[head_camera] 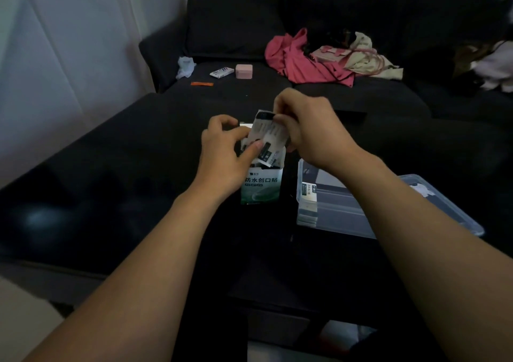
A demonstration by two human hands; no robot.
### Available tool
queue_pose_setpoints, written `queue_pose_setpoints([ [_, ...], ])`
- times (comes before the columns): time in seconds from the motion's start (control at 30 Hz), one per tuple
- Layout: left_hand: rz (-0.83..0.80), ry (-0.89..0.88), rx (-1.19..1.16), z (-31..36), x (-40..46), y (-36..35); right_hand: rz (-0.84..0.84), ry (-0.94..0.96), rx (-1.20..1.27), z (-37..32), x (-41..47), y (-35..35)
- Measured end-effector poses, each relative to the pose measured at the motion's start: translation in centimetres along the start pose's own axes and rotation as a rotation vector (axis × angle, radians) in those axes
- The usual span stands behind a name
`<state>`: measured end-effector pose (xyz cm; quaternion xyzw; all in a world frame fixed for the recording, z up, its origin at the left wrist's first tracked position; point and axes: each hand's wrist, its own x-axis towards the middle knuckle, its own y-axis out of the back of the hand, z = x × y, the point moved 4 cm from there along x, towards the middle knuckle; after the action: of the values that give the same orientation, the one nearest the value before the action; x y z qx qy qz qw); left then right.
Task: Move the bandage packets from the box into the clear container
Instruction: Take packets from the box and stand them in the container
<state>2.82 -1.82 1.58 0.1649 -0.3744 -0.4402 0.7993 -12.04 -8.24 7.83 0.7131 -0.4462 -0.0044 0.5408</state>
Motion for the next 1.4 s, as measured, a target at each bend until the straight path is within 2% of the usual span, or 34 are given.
queue_pose_setpoints([
  [0.13,0.082,-0.133,0.01,1.3,0.2,0.4,0.099,-0.015,0.189,0.5,-0.7,1.2],
  [0.27,0.087,-0.172,-0.064,2.7,-0.4,0.0,0.142,-0.163,0.521,1.9,-1.5,1.0],
  [0.43,-0.047,-0.024,-0.308,3.2,-0.8,-1.4,0.077,-0.294,0.764,2.4,-2.8,1.1],
  [0.6,-0.175,0.136,-0.533,3.7,-1.4,-2.8,0.029,-0.406,0.843,3.6,-3.8,1.6],
  [0.7,-0.172,0.169,-0.522,3.7,-1.3,-3.1,0.029,-0.472,0.935,4.5,-4.4,2.8],
  [0.8,-0.284,0.189,-0.502,3.8,-1.5,-4.0,0.013,-0.497,1.026,4.8,-5.0,3.7],
  [0.9,-0.422,0.221,-0.539,4.4,-2.1,-4.9,0.015,-0.486,0.948,5.1,-5.2,3.4],
  [1.1,-0.489,0.281,-0.59,4.9,-2.4,-5.3,0.059,-0.492,0.737,5.5,-5.3,1.8],
  [1.3,-0.525,0.333,-0.673,5.8,-2.6,-5.8,-0.095,-0.539,0.803,5.6,-5.7,1.4],
  [1.4,-0.472,0.42,-0.774,6.0,-2.4,-6.2,-0.003,-0.571,0.836,5.7,-6.0,1.8],
])
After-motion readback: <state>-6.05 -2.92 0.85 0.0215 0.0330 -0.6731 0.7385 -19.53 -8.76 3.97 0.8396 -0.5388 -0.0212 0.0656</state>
